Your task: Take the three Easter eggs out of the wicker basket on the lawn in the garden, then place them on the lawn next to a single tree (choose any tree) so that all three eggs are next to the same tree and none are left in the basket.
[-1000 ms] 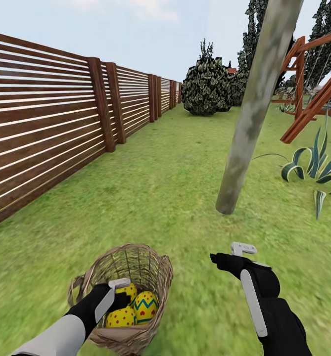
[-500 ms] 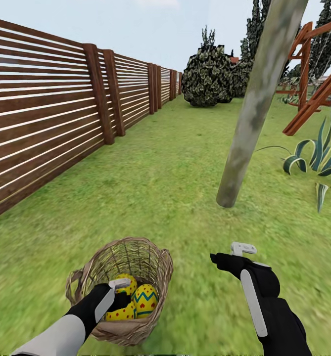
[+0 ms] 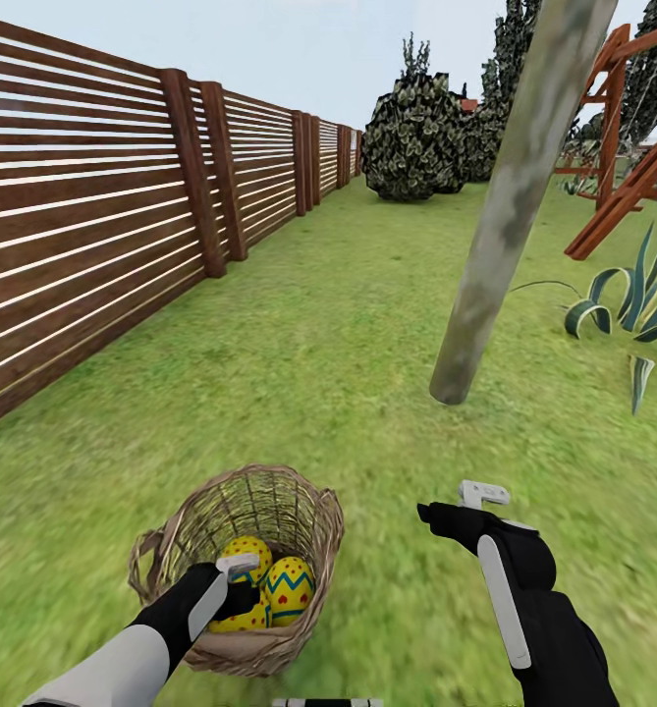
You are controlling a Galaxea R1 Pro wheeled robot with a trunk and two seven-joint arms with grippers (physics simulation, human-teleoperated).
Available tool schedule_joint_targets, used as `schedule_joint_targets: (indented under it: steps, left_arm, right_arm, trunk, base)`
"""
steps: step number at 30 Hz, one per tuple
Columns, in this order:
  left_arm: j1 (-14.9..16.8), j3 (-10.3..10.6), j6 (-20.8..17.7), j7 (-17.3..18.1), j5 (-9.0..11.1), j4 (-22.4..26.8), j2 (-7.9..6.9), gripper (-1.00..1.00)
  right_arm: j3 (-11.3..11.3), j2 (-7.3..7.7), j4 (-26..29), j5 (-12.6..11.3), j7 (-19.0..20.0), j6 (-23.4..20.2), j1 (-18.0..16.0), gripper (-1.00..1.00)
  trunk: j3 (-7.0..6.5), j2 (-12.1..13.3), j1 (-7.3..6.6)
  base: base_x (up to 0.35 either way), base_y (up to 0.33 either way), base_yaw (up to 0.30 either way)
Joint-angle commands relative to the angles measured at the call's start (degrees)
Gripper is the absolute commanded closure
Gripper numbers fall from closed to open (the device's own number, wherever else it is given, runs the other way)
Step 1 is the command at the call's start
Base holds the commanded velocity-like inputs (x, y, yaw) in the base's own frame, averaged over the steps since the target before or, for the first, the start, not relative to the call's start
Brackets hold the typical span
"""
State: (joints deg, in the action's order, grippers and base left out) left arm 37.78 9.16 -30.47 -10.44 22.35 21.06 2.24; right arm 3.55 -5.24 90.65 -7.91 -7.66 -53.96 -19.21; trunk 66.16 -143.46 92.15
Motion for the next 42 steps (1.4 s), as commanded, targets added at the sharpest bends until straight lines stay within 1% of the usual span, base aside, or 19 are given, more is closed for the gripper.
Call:
schedule_joint_targets:
  steps: [1,10,13,19,22,29,31,42]
  left_arm:
    - [0.01,0.42,-0.21,-0.46,0.6,0.13,-0.04,-1.0]
    - [0.01,0.42,-0.13,-0.46,0.59,0.22,-0.01,-1.0]
    - [0.0,0.42,-0.12,-0.46,0.59,0.22,0.01,-1.0]
    - [0.01,0.42,-0.19,-0.46,0.59,0.21,0.0,-1.0]
    - [0.0,0.42,-0.21,-0.46,0.59,0.21,-0.01,-1.0]
    - [0.0,0.42,-0.21,-0.46,0.59,0.21,-0.01,-1.0]
    - [0.01,0.42,-0.17,-0.46,0.59,0.21,0.0,-1.0]
    - [0.0,0.42,-0.12,-0.46,0.59,0.21,0.01,-1.0]
  right_arm:
    - [0.05,-0.04,0.05,-0.62,-0.51,-0.19,-0.03,-1.0]
    - [0.05,-0.04,0.05,-0.62,-0.51,-0.27,-0.03,-1.0]
    - [0.01,-0.04,0.05,-0.62,-0.51,-0.27,-0.03,-1.0]
    - [-0.02,-0.04,0.05,-0.62,-0.51,-0.27,-0.03,-1.0]
    - [-0.03,-0.04,0.05,-0.62,-0.51,-0.27,-0.03,-1.0]
    - [-0.03,-0.04,0.05,-0.62,-0.51,-0.27,-0.03,-1.0]
    - [-0.03,-0.04,0.05,-0.62,-0.51,-0.27,-0.03,-1.0]
    - [-0.03,-0.04,0.05,-0.62,-0.51,-0.27,-0.03,-1.0]
  trunk:
    - [0.05,-0.02,-0.01]
    - [0.05,-0.02,-0.01]
    - [0.71,-0.06,0.07]
    - [0.71,-0.06,0.07]
    - [1.38,-0.1,0.14]
    - [1.38,-0.1,0.14]
    - [1.82,-0.13,0.19]
    - [1.82,-0.13,0.19]
  base:
    - [0.0,0.0,0.0]
    - [0.0,0.0,0.0]
    - [0.0,0.0,0.0]
    - [0.0,0.0,0.0]
    - [0.0,0.0,0.0]
    - [0.0,0.0,0.0]
    - [0.0,0.0,0.0]
    - [0.0,0.0,0.0]
